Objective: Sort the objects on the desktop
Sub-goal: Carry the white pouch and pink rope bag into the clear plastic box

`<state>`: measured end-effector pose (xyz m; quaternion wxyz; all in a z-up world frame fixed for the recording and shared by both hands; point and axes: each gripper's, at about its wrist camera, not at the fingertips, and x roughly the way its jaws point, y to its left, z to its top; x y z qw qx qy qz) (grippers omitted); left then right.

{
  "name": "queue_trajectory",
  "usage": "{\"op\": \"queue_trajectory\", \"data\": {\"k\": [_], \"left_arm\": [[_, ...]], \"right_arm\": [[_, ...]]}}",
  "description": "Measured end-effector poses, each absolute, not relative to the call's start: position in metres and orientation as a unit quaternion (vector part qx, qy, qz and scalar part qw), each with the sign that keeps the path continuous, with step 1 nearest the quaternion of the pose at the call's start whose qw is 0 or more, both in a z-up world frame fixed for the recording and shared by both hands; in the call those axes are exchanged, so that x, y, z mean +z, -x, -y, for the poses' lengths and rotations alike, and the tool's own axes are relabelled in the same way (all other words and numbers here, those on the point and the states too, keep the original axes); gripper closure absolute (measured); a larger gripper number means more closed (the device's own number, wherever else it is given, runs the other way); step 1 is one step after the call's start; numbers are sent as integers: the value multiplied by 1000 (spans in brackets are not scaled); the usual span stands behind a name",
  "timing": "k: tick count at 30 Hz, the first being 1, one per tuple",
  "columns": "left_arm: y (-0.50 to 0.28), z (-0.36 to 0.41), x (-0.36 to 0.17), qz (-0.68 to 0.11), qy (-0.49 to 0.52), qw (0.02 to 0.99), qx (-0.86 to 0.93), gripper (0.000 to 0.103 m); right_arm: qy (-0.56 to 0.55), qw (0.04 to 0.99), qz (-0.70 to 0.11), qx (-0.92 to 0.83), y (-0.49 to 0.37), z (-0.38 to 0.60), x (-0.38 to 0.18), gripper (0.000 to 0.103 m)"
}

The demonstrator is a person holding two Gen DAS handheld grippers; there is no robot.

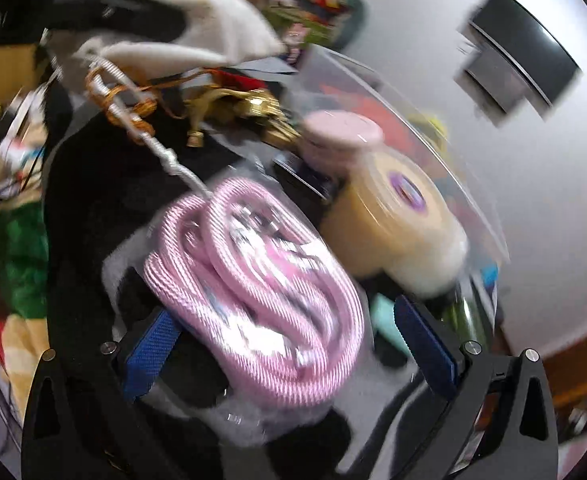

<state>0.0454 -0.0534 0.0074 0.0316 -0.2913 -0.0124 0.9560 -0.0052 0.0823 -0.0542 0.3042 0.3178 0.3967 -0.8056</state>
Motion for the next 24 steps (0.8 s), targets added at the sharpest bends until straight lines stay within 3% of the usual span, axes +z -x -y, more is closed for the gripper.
{"op": "queue_trajectory", "data": {"k": [4, 8, 11, 13, 15, 24], "left_arm": [[-47, 56, 8, 20, 287, 34, 957, 61], [-47, 56, 10, 21, 283, 40, 958, 61], [-45, 56, 11, 20, 282, 40, 958, 61], [-43, 58, 13, 23, 282, 41, 958, 61], [-41, 60, 15, 28, 283, 43, 958, 61], [-36, 62, 33, 7, 265, 18, 964, 61]], "right_arm": [[-342, 340, -398, -780, 20, -78, -50, 0], [-416, 377, -327, -760, 51, -83, -48, 3], [-433, 391, -285, -761, 62, -93, -45, 18], [-418, 386, -292, -769, 52, -95, -41, 39], [-412, 384, -290, -774, 46, -100, -36, 44], [-388, 404, -241, -793, 21, -131, -12, 47]]}}
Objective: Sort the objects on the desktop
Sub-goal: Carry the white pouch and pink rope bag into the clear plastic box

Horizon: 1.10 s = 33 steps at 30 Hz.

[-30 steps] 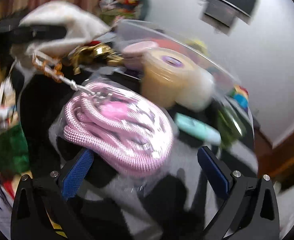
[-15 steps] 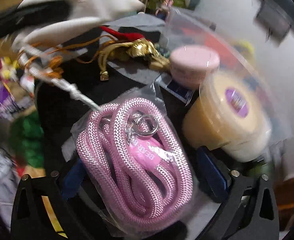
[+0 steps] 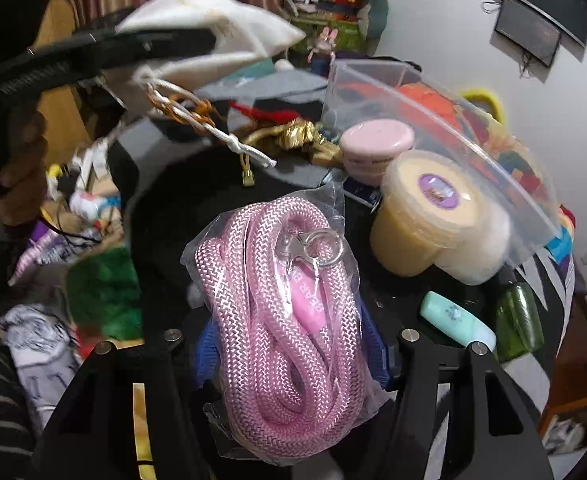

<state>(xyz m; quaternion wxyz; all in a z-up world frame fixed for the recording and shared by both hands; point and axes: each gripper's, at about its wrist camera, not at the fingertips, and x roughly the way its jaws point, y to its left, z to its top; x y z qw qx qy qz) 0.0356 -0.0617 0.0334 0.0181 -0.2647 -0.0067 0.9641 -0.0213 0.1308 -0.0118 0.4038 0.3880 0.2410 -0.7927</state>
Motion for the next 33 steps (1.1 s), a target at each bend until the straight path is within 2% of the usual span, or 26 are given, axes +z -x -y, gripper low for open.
{"op": "queue_trajectory", "data": {"k": [7, 19, 24, 33], "left_arm": [[-18, 66, 52, 13, 271, 28, 962, 61], [32, 54, 77, 6, 294, 68, 953, 61], [57, 48, 82, 13, 306, 82, 948, 61], [108, 43, 89, 35, 321, 104, 941, 61]], "right_arm": [[-367, 386, -169, -829, 33, -152, 29, 47], [-324, 321, -100, -884, 81, -180, 73, 47], [-315, 315, -35, -895, 107, -197, 83, 47], [-323, 287, 5, -902, 159, -207, 85, 47]]}}
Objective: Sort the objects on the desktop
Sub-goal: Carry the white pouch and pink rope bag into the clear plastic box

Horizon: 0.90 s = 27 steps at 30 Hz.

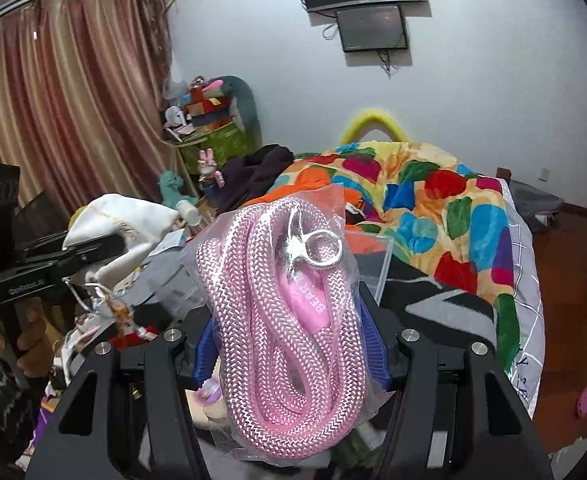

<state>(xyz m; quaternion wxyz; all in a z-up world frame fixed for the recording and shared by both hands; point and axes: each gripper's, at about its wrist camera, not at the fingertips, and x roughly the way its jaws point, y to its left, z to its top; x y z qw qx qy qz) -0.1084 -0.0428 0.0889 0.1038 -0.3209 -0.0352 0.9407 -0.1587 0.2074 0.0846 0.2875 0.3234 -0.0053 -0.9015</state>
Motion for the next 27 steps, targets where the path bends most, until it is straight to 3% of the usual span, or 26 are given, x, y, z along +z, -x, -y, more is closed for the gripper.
{"op": "queue_trajectory", "data": {"k": [13, 24, 27], "left_arm": [[189, 35, 44, 30, 387, 117, 914, 61], [209, 12, 7, -8, 439, 150, 886, 61], [215, 8, -1, -24, 446, 146, 883, 61]], "right_arm": [[-370, 274, -22, -887, 225, -168, 49, 47], [-421, 276, -77, -861, 244, -151, 21, 48], [-417, 268, -93, -863, 245, -146, 19, 53]]}}
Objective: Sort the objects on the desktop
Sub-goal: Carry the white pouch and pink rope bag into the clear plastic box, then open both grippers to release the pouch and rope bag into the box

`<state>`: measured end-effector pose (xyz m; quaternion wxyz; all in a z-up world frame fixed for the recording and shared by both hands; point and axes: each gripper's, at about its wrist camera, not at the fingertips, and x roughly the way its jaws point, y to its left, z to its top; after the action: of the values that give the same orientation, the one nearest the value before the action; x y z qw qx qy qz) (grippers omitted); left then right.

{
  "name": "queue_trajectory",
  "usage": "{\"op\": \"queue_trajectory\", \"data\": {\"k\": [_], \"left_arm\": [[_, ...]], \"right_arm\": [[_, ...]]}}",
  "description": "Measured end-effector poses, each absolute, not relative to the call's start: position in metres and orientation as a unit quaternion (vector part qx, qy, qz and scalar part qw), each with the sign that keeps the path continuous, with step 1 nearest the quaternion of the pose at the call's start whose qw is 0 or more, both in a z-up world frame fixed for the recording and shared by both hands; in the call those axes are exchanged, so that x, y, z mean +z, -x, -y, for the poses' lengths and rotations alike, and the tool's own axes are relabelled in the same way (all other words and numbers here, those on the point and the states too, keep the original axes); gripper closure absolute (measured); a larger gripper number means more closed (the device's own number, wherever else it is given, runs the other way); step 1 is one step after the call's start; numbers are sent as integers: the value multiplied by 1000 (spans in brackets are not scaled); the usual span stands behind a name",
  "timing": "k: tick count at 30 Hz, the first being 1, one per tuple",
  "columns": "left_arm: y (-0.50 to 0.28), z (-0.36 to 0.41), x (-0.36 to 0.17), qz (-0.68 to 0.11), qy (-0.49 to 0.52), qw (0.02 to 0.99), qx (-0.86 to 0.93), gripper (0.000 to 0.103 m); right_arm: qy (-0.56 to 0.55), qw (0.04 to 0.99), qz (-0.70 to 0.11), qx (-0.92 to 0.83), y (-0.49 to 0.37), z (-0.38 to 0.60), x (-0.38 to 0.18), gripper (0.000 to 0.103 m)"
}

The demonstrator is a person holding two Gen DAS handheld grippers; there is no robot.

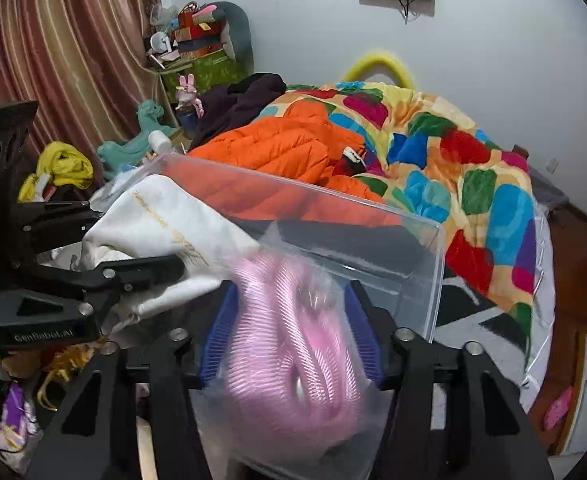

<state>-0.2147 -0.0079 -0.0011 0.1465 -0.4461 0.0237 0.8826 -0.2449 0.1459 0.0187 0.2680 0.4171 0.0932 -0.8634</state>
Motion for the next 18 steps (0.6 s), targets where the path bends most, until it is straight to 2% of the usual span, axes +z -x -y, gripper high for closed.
{"op": "queue_trajectory", "data": {"k": [6, 13, 18], "left_arm": [[216, 6, -10, -27, 467, 160, 869, 60], [206, 5, 7, -37, 454, 150, 877, 37], [193, 9, 29, -44, 425, 140, 893, 30]], "right_arm": [[-422, 284, -95, -856, 238, -140, 16, 53], [-409, 288, -93, -861, 217, -143, 30, 52], [-410, 282, -82, -864, 206, -155, 41, 47]]}}
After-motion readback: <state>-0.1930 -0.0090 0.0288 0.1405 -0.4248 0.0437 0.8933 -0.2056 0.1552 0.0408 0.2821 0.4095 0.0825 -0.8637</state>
